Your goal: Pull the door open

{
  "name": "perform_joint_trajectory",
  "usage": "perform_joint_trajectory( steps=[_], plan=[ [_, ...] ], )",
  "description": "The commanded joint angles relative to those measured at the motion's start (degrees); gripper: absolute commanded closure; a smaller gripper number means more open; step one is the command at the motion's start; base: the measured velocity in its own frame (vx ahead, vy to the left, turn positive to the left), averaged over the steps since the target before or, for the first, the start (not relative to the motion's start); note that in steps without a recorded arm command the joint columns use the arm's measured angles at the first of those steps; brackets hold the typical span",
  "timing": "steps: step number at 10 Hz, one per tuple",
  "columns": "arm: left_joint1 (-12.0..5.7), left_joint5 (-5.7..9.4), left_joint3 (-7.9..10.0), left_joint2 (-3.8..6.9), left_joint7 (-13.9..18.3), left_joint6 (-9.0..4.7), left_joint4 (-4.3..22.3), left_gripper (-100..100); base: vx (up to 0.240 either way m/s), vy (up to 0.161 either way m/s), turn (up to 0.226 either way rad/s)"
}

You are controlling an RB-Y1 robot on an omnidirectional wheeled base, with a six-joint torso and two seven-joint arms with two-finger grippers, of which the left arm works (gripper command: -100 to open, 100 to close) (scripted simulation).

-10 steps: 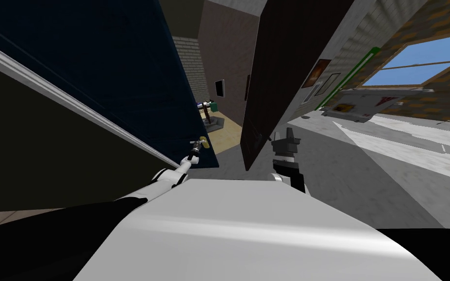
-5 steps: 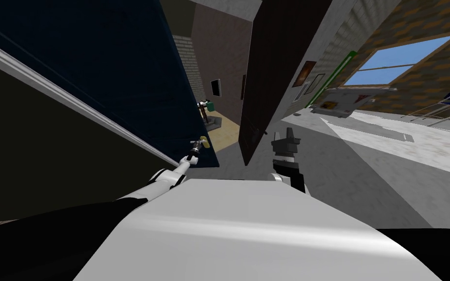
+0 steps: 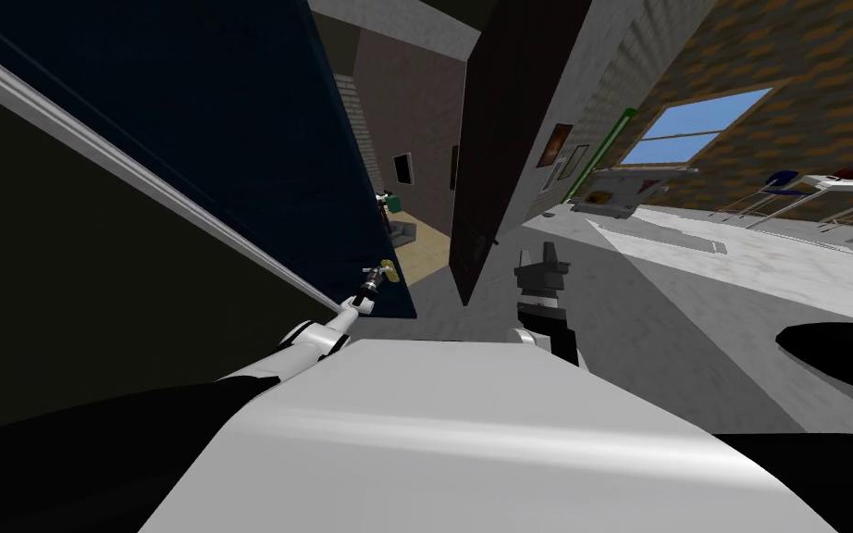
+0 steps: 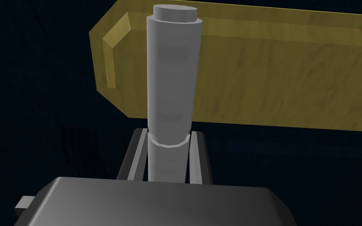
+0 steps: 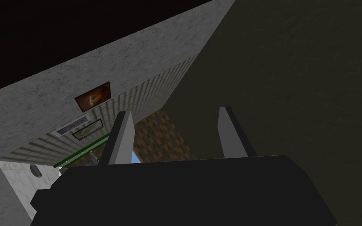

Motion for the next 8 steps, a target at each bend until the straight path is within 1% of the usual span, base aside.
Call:
perform_joint_trajectory(
  steps=[1,2,5,6,8],
  plan=[
    [0.00,0.00,0.00,0.00,0.0,0.00,0.0,100,-0.075,0.038,-0.036],
    [0.28,-0.35,-1.56,0.39,1.1,-0.57,-0.6,100,-0.138,0.074,-0.035],
    [0.61,-0.92,-4.47,1.51,3.2,-1.79,-1.9,100,-0.201,0.088,-0.046],
    [0.67,-1.02,-5.00,1.71,3.6,-2.00,-2.2,100,-0.177,0.104,-0.024],
    [0.89,-1.40,-6.92,2.45,5.0,-2.80,-3.1,100,-0.156,0.107,-0.036]
  ],
)
